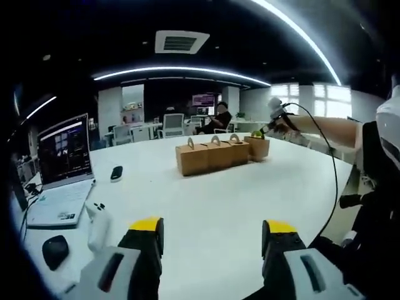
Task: Pick up one paper box from the group, open the paper box, and remove the item inside
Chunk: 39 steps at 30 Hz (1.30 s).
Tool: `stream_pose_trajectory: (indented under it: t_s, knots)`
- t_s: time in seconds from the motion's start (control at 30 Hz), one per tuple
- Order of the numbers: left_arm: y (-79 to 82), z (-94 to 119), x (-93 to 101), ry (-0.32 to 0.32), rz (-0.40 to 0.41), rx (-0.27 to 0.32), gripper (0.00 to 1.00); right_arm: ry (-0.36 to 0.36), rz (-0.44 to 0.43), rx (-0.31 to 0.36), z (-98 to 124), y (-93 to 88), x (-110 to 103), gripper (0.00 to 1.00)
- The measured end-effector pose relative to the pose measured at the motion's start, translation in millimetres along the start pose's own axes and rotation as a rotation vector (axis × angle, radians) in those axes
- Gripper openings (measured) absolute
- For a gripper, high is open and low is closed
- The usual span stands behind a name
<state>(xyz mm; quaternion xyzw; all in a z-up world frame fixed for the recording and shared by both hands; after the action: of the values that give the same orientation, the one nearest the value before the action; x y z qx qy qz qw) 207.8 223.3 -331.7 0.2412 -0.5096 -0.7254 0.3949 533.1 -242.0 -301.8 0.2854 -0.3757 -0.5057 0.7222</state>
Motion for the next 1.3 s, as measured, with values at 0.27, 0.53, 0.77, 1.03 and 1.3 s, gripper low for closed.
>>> stream_pose_trajectory:
  t_s: [0.27,0.53,0.77,1.03,1.3]
  knots:
    - [6.0,-8.5,8.5,-0.028,-0.013,0.007,0.64,0.066,0.011,0.045,46.5,-3.5,-2.5,0.03]
    - [16.1,-18.0,21.3,-0.071,-0.022,0.031,0.64,0.203,0.053,0.087,100.7,-17.3,-31.6,0.03]
    - [17.4,-23.9,34.0,-0.109,-0.016,0.029,0.64,0.342,0.174,0.149,141.4,-30.4,-73.9,0.03]
    - [19.8,-20.3,39.2,-0.102,-0.018,0.028,0.64,0.485,0.269,0.206,165.7,-40.8,-119.5,0.03]
    - [16.1,-20.3,47.6,-0.117,-0.017,0.007,0.64,0.616,0.447,0.286,174.1,-49.3,-159.9,0.03]
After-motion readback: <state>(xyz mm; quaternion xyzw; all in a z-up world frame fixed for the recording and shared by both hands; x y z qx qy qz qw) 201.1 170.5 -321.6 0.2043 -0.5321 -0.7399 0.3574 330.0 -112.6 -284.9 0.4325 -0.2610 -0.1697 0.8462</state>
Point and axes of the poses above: the point that each gripper's makers call its tool centre point, and the gripper's own axes: z roughly backward along the fingers, x roughly to its right, y roughly out of its top, the point moved 5 cm from there along z, roughly backward along the fingers, and after that the axes turned 7 degrees about -y, right-handed, at the moved point
